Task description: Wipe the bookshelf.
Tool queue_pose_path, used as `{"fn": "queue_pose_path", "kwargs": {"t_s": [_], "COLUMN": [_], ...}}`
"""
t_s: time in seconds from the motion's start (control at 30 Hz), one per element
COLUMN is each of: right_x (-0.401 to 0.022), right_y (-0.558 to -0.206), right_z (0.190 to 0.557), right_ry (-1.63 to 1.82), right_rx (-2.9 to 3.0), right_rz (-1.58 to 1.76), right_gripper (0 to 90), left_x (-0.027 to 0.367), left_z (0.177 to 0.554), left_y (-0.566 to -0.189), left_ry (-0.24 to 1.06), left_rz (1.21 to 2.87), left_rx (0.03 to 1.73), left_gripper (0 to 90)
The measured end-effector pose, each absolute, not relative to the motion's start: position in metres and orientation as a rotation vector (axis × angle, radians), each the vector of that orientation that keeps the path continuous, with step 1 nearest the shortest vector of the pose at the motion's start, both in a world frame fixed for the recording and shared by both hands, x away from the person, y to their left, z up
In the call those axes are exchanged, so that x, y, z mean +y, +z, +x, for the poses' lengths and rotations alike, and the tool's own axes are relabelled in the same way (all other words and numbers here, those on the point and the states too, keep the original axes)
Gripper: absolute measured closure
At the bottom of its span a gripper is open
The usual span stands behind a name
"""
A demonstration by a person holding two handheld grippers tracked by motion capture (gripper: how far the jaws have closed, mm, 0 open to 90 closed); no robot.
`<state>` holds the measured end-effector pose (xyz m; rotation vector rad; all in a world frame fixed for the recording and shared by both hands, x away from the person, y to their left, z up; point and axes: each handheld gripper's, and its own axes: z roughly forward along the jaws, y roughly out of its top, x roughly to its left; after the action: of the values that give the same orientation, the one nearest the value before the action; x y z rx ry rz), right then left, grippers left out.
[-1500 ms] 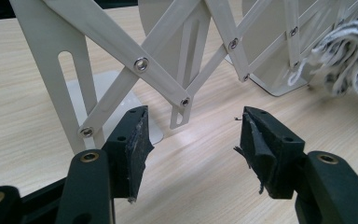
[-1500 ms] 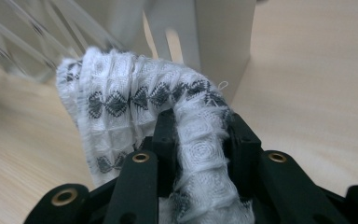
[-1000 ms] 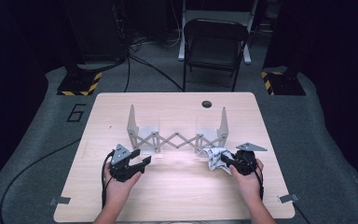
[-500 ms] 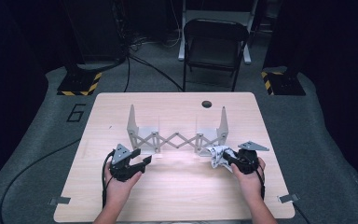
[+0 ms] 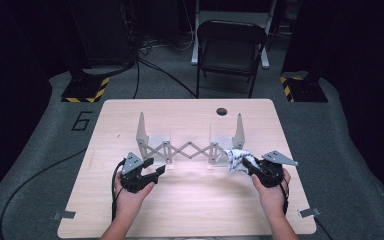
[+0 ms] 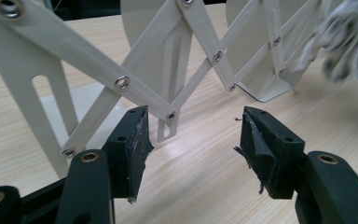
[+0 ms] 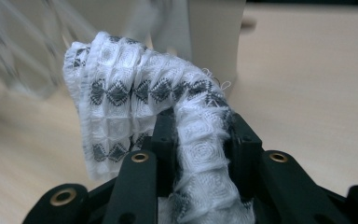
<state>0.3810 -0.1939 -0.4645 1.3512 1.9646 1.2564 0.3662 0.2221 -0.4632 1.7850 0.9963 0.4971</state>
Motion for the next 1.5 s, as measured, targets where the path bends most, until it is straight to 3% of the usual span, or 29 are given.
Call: {"fn": "queue_pose_path", "kwargs": {"t_s": [0.17, 0.37, 0.57, 0.87, 1.33, 1.5], "right_x": [-0.184, -0.184, -0.212, -0.233, -0.252, -0.253], "right_y": [-0.49, -0.483, -0.466, -0.47, -0.475, -0.49], "right_z": [0.384, 0.37, 0.35, 0.336, 0.323, 0.326], "right_ry": [1.15, 1.156, 1.196, 1.15, 1.013, 0.96], "right_rx": [2.093, 2.064, 1.921, 1.852, 1.805, 1.865], "right_rz": [1.397, 1.355, 1.386, 1.45, 1.56, 1.606], "right_gripper": [69.0, 68.8, 68.6, 68.2, 65.9, 60.2], "left_x": [0.211, 0.202, 0.192, 0.179, 0.191, 0.197], "left_z": [0.37, 0.379, 0.387, 0.395, 0.39, 0.39], "left_y": [-0.461, -0.463, -0.463, -0.462, -0.451, -0.45], "left_ry": [0.521, 0.477, 0.441, 0.403, 0.433, 0.426], "left_rz": [1.828, 1.838, 1.838, 1.838, 1.792, 1.781], "left_rx": [0.93, 0.908, 0.877, 0.843, 0.851, 0.864], "left_gripper": [42.3, 42.3, 42.3, 42.3, 42.3, 42.5]}}
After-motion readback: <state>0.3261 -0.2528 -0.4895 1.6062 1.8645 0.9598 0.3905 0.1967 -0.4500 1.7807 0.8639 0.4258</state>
